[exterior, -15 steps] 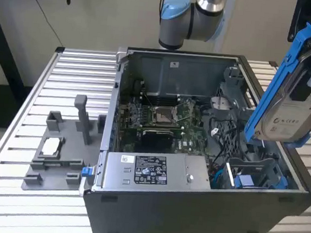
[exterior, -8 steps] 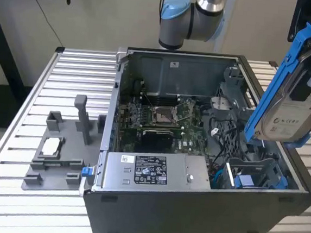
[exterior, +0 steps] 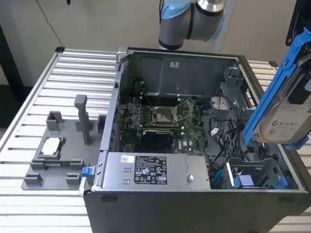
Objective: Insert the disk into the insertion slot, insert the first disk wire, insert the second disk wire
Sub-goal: 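Insert the disk into the insertion slot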
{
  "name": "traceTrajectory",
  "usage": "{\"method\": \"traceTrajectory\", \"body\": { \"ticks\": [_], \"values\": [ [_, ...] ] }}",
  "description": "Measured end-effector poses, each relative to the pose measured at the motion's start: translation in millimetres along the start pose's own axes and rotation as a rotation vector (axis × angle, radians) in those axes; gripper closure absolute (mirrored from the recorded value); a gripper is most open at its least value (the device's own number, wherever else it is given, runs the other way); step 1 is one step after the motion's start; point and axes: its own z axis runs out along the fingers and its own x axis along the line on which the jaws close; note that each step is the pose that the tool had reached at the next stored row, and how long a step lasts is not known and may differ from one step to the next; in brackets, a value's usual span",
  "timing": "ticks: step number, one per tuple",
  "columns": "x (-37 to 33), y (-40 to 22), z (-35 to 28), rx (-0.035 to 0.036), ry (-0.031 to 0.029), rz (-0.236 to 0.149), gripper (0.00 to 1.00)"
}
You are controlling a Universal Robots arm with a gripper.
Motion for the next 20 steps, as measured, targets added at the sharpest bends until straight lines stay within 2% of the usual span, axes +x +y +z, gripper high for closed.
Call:
{"method": "traceTrajectory", "body": {
  "ticks": [3, 11, 20],
  "values": [
    [0.0, -0.8, 7.1, 0.0001, -0.0043, 0.0, 0.67],
    [-0.1, -5.3, 19.5, 0.0001, -0.0025, -0.05, 0.67],
    [0.9, -6.4, 36.0, 0.0001, -0.0025, -0.051, 0.67]
  ]
}}
